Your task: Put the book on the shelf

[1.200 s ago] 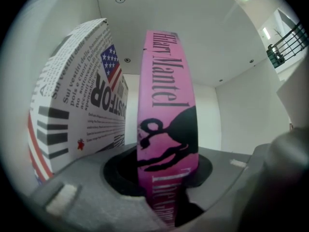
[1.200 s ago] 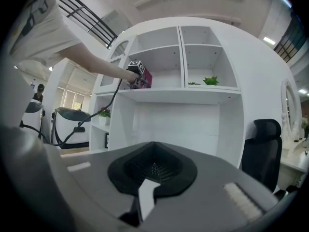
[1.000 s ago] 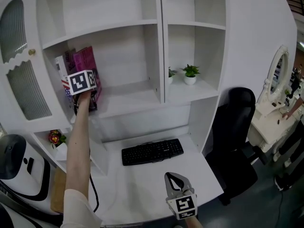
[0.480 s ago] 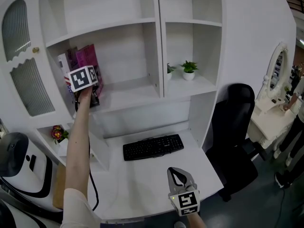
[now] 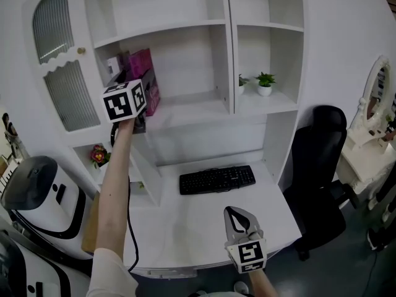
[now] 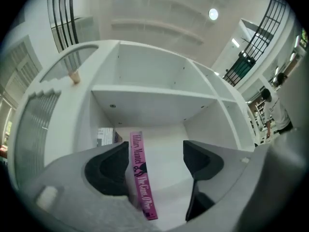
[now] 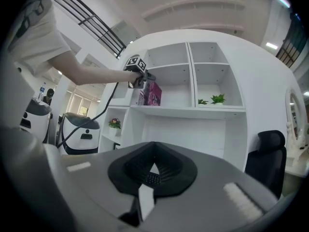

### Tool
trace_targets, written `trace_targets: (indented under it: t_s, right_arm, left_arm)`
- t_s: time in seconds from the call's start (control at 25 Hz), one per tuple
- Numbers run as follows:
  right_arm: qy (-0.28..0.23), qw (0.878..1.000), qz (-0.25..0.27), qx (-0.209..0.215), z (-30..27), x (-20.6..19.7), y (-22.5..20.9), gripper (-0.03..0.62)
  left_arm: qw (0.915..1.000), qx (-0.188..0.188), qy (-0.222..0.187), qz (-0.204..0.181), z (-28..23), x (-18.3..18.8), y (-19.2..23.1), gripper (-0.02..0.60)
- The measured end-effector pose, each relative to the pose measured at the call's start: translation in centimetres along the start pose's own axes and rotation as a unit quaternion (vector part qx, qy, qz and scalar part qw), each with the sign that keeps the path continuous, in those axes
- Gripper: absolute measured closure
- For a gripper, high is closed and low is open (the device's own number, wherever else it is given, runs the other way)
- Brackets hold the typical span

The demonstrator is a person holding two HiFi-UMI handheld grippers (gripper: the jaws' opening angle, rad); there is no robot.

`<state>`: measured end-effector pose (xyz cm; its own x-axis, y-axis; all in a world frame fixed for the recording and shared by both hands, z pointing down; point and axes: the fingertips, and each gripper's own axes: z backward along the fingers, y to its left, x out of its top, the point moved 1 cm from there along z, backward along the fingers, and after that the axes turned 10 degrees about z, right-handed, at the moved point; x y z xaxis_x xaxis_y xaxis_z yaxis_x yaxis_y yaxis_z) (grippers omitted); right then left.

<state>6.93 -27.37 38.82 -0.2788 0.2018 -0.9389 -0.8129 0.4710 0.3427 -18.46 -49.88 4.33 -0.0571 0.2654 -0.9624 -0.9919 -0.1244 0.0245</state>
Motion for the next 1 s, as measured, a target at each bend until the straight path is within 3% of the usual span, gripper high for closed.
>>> trace_targets:
  t_s: [0.08,0.32,0.48,0.56,0.68,0.88,1.0]
  right_arm:
    - [-0.010,1.000,0.003,0.003,0.1,1.0,0.6,0.594]
    - [-0.044,0.999,0.004,0.008,-0.3,4.1,2.9,0.594]
    - [-0.054,0.998,0.006,0.009,-0.3,4.2,4.0,0.594]
    - [-0.052,0.999,0.007,0.010,-0.4,4.2,4.4,0.592]
    - [-0.050,0.999,0.003,0.012,-0.7,4.4,5.1,0.592]
    - [-0.050,0.999,-0.011,0.001,-0.3,4.3,5.4,0.593]
    - [-0.056,0.998,-0.015,0.002,0.0,4.0,6.1,0.594]
  left_arm:
    - [0.9995,-0.018,-0.021,-0.013,2.8,1.2,-1.4,0.235]
    - [0.9921,-0.056,-0.103,-0.045,13.7,0.9,-5.1,0.480]
    - [0.9860,-0.058,-0.141,-0.068,22.0,-2.2,-7.0,0.579]
    - [0.9852,-0.065,-0.140,-0.074,25.5,-4.3,-8.0,0.580]
    - [0.9883,-0.069,-0.128,-0.046,30.0,-8.1,-8.7,0.580]
    - [0.9951,-0.041,-0.089,-0.012,34.6,-13.8,-8.8,0.580]
    - [0.9985,-0.041,-0.037,-0.006,35.3,-18.2,-9.2,0.580]
